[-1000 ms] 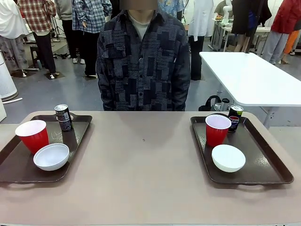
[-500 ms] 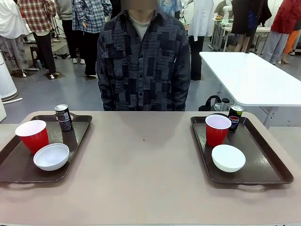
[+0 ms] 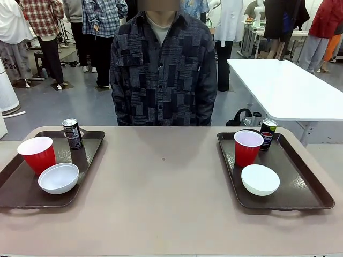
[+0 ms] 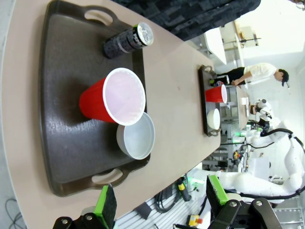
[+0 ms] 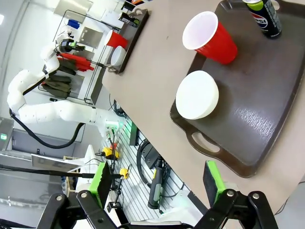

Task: Prepare tableware on both trays.
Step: Pick up a Picnic Bowl from the table and place it on a Handle tray.

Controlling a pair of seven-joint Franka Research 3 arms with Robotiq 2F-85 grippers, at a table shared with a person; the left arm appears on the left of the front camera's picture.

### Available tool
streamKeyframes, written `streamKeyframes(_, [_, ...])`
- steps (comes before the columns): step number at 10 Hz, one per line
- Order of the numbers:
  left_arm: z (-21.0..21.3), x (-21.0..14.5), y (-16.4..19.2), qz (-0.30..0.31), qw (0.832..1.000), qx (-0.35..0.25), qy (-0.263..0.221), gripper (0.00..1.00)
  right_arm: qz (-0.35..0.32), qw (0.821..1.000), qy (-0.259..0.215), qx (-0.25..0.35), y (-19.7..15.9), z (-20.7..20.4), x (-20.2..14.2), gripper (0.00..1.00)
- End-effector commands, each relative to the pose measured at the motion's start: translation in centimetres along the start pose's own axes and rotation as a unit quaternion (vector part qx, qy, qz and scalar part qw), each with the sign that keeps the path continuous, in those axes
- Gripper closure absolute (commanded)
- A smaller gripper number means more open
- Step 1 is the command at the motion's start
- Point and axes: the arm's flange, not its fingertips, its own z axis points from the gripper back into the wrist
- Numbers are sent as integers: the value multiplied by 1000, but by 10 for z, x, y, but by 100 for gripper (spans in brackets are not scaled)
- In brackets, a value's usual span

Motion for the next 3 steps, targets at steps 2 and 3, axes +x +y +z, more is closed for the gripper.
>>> streamKeyframes(2, [0,0,0,-7,1000,-7,-9,0,0,1000,-1,3,-1,0,-1,0])
streamKeyframes(3, [0,0,0,-7,1000,-7,-9,0,0,1000,-1,3,-1,0,-1,0])
